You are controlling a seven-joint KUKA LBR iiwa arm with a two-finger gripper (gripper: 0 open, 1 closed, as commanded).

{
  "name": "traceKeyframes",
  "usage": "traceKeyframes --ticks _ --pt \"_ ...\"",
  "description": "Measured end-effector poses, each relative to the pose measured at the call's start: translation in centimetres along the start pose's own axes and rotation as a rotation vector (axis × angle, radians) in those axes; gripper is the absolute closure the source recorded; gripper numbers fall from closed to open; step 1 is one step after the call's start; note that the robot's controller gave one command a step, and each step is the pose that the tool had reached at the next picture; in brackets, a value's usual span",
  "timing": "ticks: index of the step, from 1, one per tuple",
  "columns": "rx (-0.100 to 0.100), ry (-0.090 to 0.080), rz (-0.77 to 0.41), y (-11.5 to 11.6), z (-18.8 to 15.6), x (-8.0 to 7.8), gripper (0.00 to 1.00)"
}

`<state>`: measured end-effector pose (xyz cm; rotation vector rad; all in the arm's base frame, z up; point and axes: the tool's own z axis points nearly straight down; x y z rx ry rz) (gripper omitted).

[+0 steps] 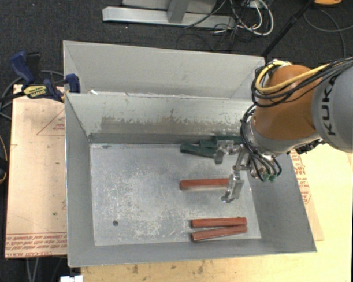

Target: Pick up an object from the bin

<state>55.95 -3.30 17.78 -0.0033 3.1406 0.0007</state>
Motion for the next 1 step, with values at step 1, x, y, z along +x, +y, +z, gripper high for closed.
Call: traceKeyframes --ticks 1 --pt "0.000 -0.008 -0.207 -2.29 10.81 -7.47 0.00"
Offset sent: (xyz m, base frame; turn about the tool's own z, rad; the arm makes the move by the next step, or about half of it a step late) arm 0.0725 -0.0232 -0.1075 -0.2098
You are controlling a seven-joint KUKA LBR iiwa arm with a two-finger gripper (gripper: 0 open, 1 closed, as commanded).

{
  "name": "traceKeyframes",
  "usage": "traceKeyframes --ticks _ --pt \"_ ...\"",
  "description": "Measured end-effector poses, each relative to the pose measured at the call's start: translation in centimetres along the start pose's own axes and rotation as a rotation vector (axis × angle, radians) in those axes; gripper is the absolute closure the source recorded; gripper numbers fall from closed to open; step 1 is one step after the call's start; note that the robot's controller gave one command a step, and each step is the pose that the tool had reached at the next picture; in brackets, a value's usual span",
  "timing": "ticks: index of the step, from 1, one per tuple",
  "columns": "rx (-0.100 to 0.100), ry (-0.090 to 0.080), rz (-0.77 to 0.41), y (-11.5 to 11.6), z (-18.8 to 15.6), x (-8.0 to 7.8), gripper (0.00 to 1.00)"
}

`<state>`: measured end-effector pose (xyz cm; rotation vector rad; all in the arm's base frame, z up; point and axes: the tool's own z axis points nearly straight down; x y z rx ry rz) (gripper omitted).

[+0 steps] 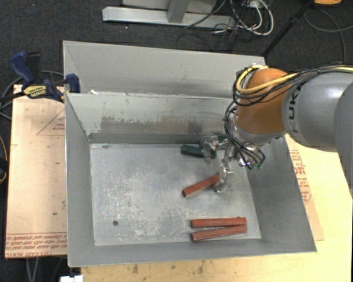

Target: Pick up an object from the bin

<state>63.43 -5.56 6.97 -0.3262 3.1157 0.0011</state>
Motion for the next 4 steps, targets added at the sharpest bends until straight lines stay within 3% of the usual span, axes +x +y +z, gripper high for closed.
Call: traceKeyframes --ticks 1,2,3,4 --pt "0.001 -0.004 0.001 0.0 -0.5 -0.2 1.00" --pt "0.000 0.003 0.000 0.0 -0.2 0.1 0.00" --pt "0.000 0.004 0.000 0.0 -0.3 0.1 1.00" --pt "0.003 -0.005 -0.083 -0.2 -16.3 -0.7 1.00"
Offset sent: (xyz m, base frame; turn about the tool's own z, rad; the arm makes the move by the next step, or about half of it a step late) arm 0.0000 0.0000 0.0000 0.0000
